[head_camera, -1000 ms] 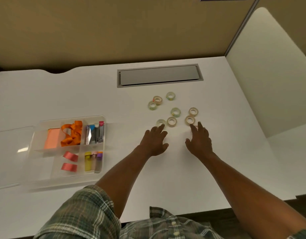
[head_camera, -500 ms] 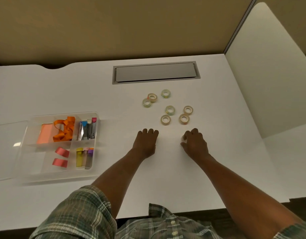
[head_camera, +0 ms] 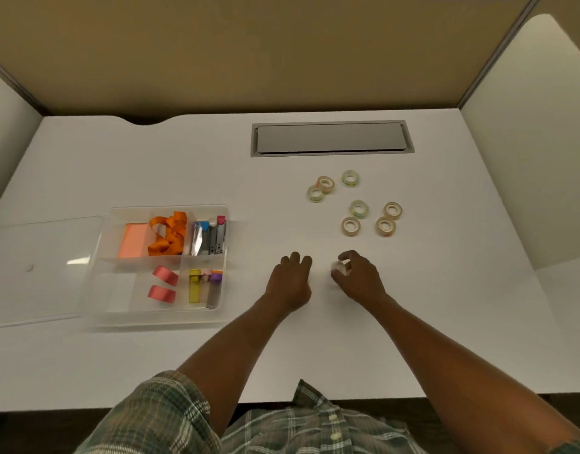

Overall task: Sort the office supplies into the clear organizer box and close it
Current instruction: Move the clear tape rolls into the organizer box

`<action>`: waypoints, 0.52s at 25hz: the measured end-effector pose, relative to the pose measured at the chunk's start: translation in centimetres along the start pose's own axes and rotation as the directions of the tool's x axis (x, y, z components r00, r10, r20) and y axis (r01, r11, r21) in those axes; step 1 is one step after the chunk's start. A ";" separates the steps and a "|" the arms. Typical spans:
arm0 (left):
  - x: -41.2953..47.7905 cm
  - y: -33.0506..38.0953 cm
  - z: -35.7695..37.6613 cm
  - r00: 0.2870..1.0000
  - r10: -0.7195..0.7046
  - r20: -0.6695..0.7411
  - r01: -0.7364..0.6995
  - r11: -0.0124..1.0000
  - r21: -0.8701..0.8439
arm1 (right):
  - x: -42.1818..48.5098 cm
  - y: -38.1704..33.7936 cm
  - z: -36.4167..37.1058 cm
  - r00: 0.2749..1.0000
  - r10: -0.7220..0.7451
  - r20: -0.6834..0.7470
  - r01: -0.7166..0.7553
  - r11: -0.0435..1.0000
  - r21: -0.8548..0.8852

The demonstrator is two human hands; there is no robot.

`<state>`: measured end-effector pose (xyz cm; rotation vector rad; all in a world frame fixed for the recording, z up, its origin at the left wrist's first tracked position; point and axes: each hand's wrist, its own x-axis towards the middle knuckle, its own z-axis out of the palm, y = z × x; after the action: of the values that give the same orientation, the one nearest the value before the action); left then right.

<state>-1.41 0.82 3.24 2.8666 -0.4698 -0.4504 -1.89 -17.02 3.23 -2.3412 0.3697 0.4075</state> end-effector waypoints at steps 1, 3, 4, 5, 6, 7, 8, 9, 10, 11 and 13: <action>-0.5 -0.8 -0.9 0.998 -0.009 -0.067 0.003 0.996 -0.094 | -0.2 -1.6 0.6 0.997 0.070 0.022 -0.073 0.974 0.214; -1.7 -2.9 -3.0 0.977 -0.087 -0.195 0.017 0.941 -0.337 | -0.6 -5.4 1.9 0.970 0.170 0.175 -0.241 0.771 0.590; -2.2 -4.1 -4.1 0.960 -0.172 -0.220 0.044 0.871 -0.488 | -0.8 -7.3 2.5 0.955 0.167 0.246 -0.294 0.661 0.690; -2.9 -5.6 -5.2 0.941 -0.276 -0.197 0.089 0.762 -0.641 | -0.9 -9.3 3.5 0.942 0.147 0.301 -0.329 0.575 0.749; -3.5 -7.3 -6.4 0.923 -0.366 -0.119 0.139 0.604 -0.785 | -1.0 -11.3 4.6 0.932 0.117 0.343 -0.353 0.509 0.785; -4.1 -8.8 -7.5 0.907 -0.422 0.002 0.185 0.392 -0.901 | -1.1 -13.2 5.7 0.924 0.087 0.373 -0.369 0.468 0.803; -4.6 -10.1 -8.4 0.885 -0.447 0.131 0.228 0.170 -0.959 | -1.2 -14.9 6.6 0.916 0.066 0.395 -0.381 0.448 0.809; -5.6 -12.0 -9.3 0.855 -0.465 0.230 0.251 -0.017 -0.968 | -1.4 -17.0 8.0 0.907 0.050 0.419 -0.394 0.453 0.799; -6.6 -14.0 -10.1 0.824 -0.486 0.291 0.249 -0.151 -0.957 | -1.6 -19.0 9.3 0.896 0.040 0.442 -0.406 0.475 0.781; -7.7 -15.8 -10.7 0.799 -0.507 0.324 0.236 -0.231 -0.944 | -1.9 -20.8 10.5 0.886 0.028 0.463 -0.412 0.505 0.758; -9.9 -19.7 -11.3 0.755 -0.567 0.330 0.209 -0.269 -0.940 | -2.5 -24.2 13.2 0.860 0.001 0.510 -0.420 0.570 0.706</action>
<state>-1.13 24.16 11.58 1.2574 0.7622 -0.2620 2.51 9.51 9.83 -1.2355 0.4862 0.7228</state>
